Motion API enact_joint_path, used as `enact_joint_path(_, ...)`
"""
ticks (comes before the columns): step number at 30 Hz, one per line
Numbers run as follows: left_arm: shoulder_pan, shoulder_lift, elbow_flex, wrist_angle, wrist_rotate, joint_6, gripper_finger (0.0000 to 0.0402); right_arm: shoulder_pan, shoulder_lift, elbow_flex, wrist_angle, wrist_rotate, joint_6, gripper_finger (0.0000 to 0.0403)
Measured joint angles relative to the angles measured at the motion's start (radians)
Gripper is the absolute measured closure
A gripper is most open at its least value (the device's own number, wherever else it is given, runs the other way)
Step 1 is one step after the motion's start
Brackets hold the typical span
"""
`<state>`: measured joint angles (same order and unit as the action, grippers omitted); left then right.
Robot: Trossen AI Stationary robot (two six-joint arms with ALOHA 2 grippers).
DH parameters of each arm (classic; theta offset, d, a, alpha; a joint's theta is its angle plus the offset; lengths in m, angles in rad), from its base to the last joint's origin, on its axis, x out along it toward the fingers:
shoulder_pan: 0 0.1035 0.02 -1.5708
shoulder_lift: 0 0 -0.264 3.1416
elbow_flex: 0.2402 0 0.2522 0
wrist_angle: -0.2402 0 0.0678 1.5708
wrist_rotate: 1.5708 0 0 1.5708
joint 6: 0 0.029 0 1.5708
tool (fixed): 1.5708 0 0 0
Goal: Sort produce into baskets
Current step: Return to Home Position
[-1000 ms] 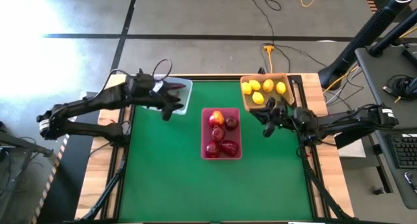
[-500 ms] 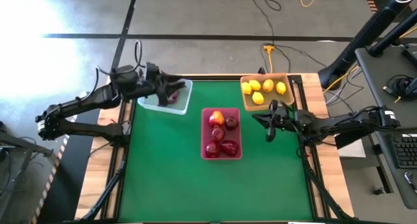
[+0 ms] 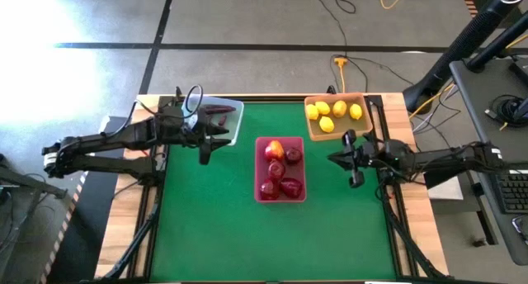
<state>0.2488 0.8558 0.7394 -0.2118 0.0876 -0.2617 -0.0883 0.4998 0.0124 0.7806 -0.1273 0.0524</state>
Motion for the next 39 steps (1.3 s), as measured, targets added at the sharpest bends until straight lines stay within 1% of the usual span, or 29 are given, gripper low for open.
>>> enact_joint_path(1,0.008,0.0,-0.009,0.004,0.005,-0.038,0.0216,0.0,-0.021,0.0,-0.009,0.0,-0.015,0.039)
enact_joint_path(2,0.01,-0.001,-0.017,0.007,0.026,-0.11,0.0216,0.0,-0.046,0.0,-0.039,0.0,-0.021,0.039)
enact_joint_path(3,0.011,-0.002,-0.029,0.029,0.044,-0.14,0.0216,0.0,-0.072,0.0,-0.073,0.006,-0.024,0.039)
enact_joint_path(4,0.011,-0.004,-0.041,0.06,0.068,-0.12,0.0216,0.0,-0.099,0.0,-0.112,0.021,-0.024,0.039)
enact_joint_path(6,0.009,-0.016,-0.073,0.104,0.133,0.006,0.0216,0.0,-0.159,0.0,-0.202,0.047,-0.02,0.039)
enact_joint_path(7,0.008,-0.023,-0.093,0.122,0.143,0.047,0.0216,0.001,-0.189,0.0,-0.248,0.052,-0.02,0.039)
enact_joint_path(10,0.016,-0.049,-0.177,0.244,0.144,0.071,0.0216,0.001,-0.274,0.0,-0.375,0.049,-0.024,0.039)
enact_joint_path(11,0.019,-0.06,-0.211,0.296,0.158,0.072,0.0216,0.001,-0.301,0.0,-0.414,0.045,-0.022,0.039)
enact_joint_path(15,0.016,-0.092,-0.365,0.566,0.295,0.109,0.0216,0.003,-0.396,-0.001,-0.54,0.041,-0.013,0.039)
enact_joint_path(17,0.018,-0.101,-0.437,0.686,0.3,0.117,0.0216,0.003,-0.436,-0.001,-0.565,0.04,-0.007,0.039)
enact_joint_path(19,0.018,-0.107,-0.496,0.774,0.262,0.099,0.0216,0.003,-0.476,0.0,-0.562,0.041,-0.014,0.039)
enact_joint_path(20,0.018,-0.11,-0.518,0.8,0.251,0.064,0.0216,0.003,-0.493,0.002,-0.568,0.044,-0.026,0.039)
enact_joint_path(22,0.018,-0.115,-0.546,0.825,0.238,0.008,0.0216,0.003,-0.498,0.013,-0.572,0.054,-0.067,0.039)
enact_joint_path(24,0.018,-0.124,-0.576,0.827,0.238,0.014,0.0216,0.003,-0.497,0.017,-0.587,0.058,-0.099,0.039)
enact_joint_path(27,0.018,-0.134,-0.629,0.822,0.238,0.032,0.0216,0.003,-0.497,0.016,-0.636,0.032,-0.075,0.039)
enact_joint_path(30,0.016,-0.163,-0.69,0.824,0.238,-0.007,0.0216,0.007,-0.496,0.012,-0.679,-0.011,-0.046,0.039)
enact_joint_path(32,0.018,-0.192,-0.73,0.828,0.236,-0.036,0.0216,0.011,-0.49,0.009,-0.688,-0.014,-0.059,0.039)
enact_joint_path(35,0.031,-0.235,-0.726,0.784,0.217,-0.034,0.0216,0.012,-0.484,0.009,-0.735,-0.014,-0.073,0.039)
enact_joint_path(37,0.04,-0.256,-0.727,0.791,0.217,-0.017,0.0216,0.012,-0.479,0.009,-0.768,-0.011,-0.03,0.039)
enact_joint_path(39,0.045,-0.282,-0.729,0.746,0.211,-0.008,0.0216,0.012,-0.465,0.01,-0.769,-0.006,0.039,0.039)
